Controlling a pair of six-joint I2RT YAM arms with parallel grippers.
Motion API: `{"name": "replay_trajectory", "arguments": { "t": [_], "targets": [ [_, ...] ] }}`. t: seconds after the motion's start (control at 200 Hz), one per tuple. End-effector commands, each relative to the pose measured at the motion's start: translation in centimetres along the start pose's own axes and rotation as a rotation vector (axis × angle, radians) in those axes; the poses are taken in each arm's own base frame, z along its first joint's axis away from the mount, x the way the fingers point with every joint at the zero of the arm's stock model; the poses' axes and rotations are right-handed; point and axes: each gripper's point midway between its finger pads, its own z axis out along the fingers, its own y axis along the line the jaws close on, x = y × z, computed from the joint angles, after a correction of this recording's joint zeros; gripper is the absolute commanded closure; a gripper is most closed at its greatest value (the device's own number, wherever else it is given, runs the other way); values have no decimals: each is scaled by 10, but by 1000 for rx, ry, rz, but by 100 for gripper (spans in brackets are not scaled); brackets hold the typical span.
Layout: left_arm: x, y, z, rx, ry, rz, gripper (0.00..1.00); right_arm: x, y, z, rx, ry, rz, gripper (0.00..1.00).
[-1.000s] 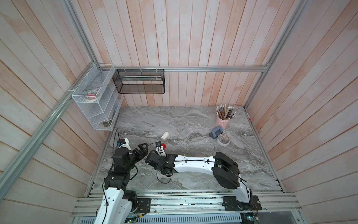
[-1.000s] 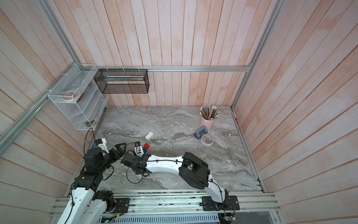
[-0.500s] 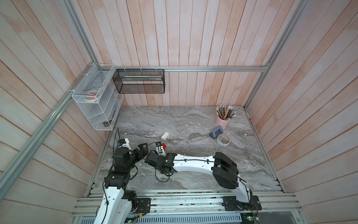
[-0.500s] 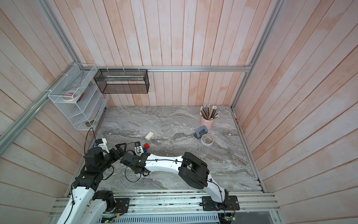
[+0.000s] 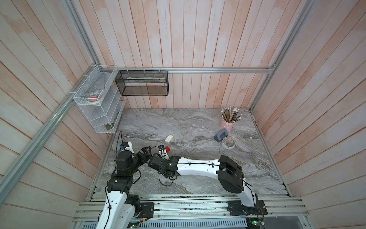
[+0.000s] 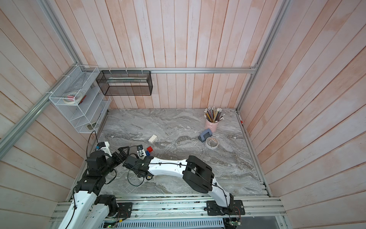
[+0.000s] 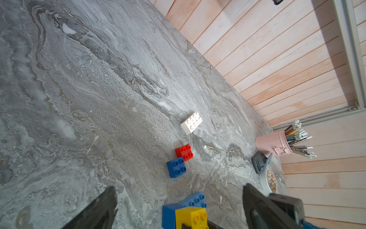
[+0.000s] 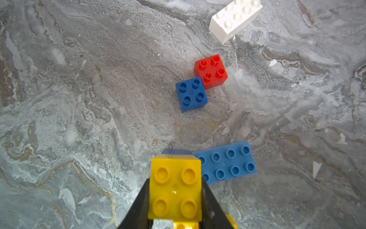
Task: Assemble a spoon with lego
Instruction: Assemble the lego brick with the lego brick.
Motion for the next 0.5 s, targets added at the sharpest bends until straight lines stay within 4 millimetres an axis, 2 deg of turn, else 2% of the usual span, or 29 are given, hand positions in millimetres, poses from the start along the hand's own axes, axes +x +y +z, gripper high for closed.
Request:
{"name": "replay_trajectory", "arguments": {
  "t": [0.0,0.22,0.335,0.495],
  "targets": [
    [0,-3,0,24,-4,15,0,89,-34,27,132,300,-124,100],
    [1,-3,1,30,-4,17,0,99,-37,23,121,337,-129,100],
    [2,-3,1,32,-4,18,0,96,-33,21,89,325,-142,100],
    [2,-3,1,32,0,19,0,100,-32,29,78,337,-149,100]
  ]
}}
